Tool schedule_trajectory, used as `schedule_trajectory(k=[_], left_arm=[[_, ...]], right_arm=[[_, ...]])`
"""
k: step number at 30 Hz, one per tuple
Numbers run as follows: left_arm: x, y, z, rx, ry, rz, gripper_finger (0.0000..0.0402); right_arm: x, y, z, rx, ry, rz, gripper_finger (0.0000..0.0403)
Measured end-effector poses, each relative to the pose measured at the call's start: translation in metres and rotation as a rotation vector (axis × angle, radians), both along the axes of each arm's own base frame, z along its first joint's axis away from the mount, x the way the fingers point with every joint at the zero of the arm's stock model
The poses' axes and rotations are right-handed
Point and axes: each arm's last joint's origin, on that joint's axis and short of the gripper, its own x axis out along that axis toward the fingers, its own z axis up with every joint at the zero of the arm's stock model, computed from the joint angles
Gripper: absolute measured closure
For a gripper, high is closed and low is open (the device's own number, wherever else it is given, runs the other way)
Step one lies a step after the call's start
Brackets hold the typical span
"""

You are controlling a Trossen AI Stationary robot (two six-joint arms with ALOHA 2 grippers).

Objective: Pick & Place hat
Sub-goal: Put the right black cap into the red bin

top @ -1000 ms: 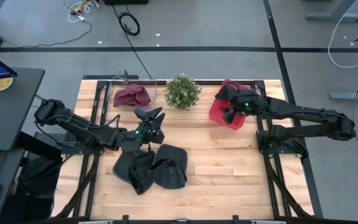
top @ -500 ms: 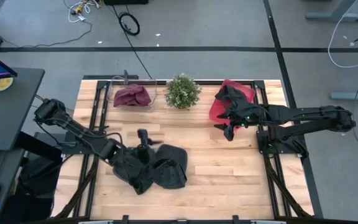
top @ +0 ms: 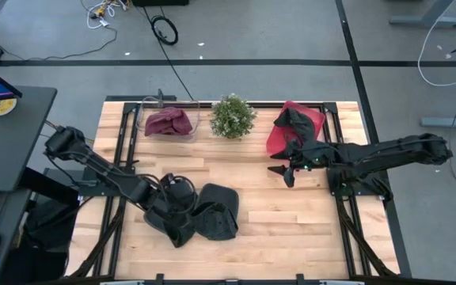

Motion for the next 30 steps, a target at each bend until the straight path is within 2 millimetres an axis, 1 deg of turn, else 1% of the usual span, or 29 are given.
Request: schedule_trajectory(k=[3, 6, 9, 12, 15, 18, 21, 24, 27, 30], left_arm=[[0.002, -0.003, -0.006, -0.078, 0.034, 0.017, 0.0158], [0.006, -0.008, -0.016, -0.135, 0.093, 0.021, 0.012], [0.01, -0.013, -0.03, -0.182, 0.166, 0.016, 0.0084], [0.015, -0.016, -0.044, -0.17, 0.213, 0.013, 0.0057], [0.019, -0.018, -0.056, -0.141, 0.246, 0.013, 0.0042], [0.021, -0.019, -0.064, -0.124, 0.269, 0.015, 0.0044], [0.022, -0.019, -0.066, -0.112, 0.273, -0.004, 0.007], [0.022, -0.019, -0.066, -0.098, 0.272, -0.031, 0.0128], [0.022, -0.02, -0.066, -0.089, 0.276, -0.071, 0.0214], [0.023, -0.02, -0.066, -0.076, 0.28, -0.102, 0.0317]], right_arm=[[-0.001, 0.001, -0.007, 0.013, -0.021, 0.0, 0.0158], [-0.002, 0.002, -0.013, 0.013, -0.033, 0.007, 0.0158], [-0.002, 0.003, -0.012, 0.013, -0.053, 0.008, 0.0158], [-0.001, 0.003, -0.011, 0.001, -0.067, 0.014, 0.0158], [0.0, 0.003, -0.01, -0.015, -0.082, 0.021, 0.0158], [0.0, 0.003, -0.008, -0.018, -0.096, 0.023, 0.0158], [0.0, 0.003, -0.008, -0.018, -0.097, 0.023, 0.0158], [0.0, 0.003, -0.008, -0.018, -0.1, 0.023, 0.0158], [0.0, 0.003, -0.008, -0.018, -0.104, 0.023, 0.0158], [0.001, 0.003, -0.007, -0.018, -0.111, 0.022, 0.0158]])
